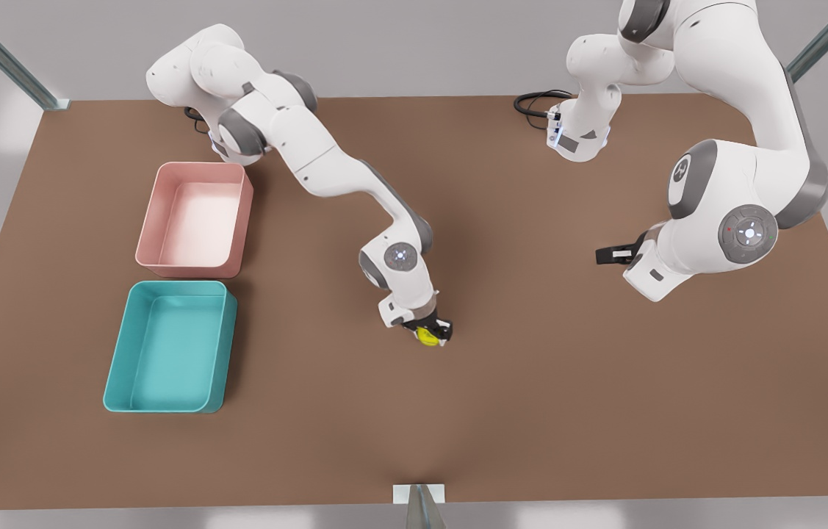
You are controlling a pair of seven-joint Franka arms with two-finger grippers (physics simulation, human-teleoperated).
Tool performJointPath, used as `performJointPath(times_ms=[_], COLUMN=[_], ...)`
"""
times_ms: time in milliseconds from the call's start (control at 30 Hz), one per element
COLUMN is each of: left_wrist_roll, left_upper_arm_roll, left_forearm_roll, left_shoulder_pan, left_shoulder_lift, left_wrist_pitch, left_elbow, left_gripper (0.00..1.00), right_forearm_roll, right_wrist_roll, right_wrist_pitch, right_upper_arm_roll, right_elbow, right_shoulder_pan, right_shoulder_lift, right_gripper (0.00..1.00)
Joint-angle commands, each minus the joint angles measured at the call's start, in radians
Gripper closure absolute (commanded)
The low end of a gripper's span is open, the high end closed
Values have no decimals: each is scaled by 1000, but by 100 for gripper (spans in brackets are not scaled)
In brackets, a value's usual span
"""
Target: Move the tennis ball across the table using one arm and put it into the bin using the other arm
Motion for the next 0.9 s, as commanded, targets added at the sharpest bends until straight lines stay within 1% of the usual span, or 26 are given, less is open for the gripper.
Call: performJointPath(times_ms=[0,33,67,133,167,200,233,267,300,367,433,500,600,633,733,800,833,867], left_wrist_roll=[-11,-11,-11,-11,-11,-11,-11,-11,-11,-11,-11,-11,-11,-11,-11,-11,-11,-11], left_upper_arm_roll=[0,0,0,0,0,0,0,0,0,0,0,0,0,0,0,-2,0,0], left_forearm_roll=[1,1,1,1,1,1,1,1,1,1,1,1,1,1,1,1,1,1], left_shoulder_pan=[0,0,0,0,0,0,0,0,0,1,0,0,1,1,1,1,1,1], left_shoulder_lift=[0,0,0,3,3,3,3,3,3,6,13,13,13,13,13,13,13,13], left_wrist_pitch=[-1,-1,-1,-1,-1,-1,-1,-1,-1,-1,-1,-1,-1,-1,-2,-2,-2,-2], left_elbow=[0,0,0,0,0,0,0,0,0,0,0,0,0,0,0,0,0,0], left_gripper=[0,0,0,0,0,0,0,0,0,0,0,0,0,0,0,0,0,0], right_forearm_roll=[-10,-13,-13,-13,-23,-69,-133,-167,-176,-176,-173,-162,-121,-107,-92,-7,7,-4], right_wrist_roll=[-78,-152,-307,-643,-845,-964,-1062,-1183,-1315,-1556,-1672,-1732,-1738,-1732,-1726,-1700,-1602,-1433], right_wrist_pitch=[-19,-56,-120,-307,-427,-498,-558,-621,-641,-644,-641,-633,-621,-622,-630,-653,-745,-851], right_upper_arm_roll=[-3,-3,-1,-1,-1,-1,0,-1,-6,-130,-213,-274,-276,-276,-276,-268,-245,-207], right_elbow=[-5,-11,-48,-152,-169,-229,-277,-286,-286,-287,-286,-286,-286,-286,-281,-278,-255,-255], right_shoulder_pan=[-4,-21,-50,-138,-196,-247,-296,-351,-406,-435,-437,-443,-498,-500,-500,-498,-498,-501], right_shoulder_lift=[-35,-65,-134,-300,-354,-420,-470,-498,-512,-518,-512,-489,-437,-432,-430,-453,-487,-542], right_gripper=[35,35,35,35,35,34,34,34,34,34,34,34,34,0,0,0,0,0])
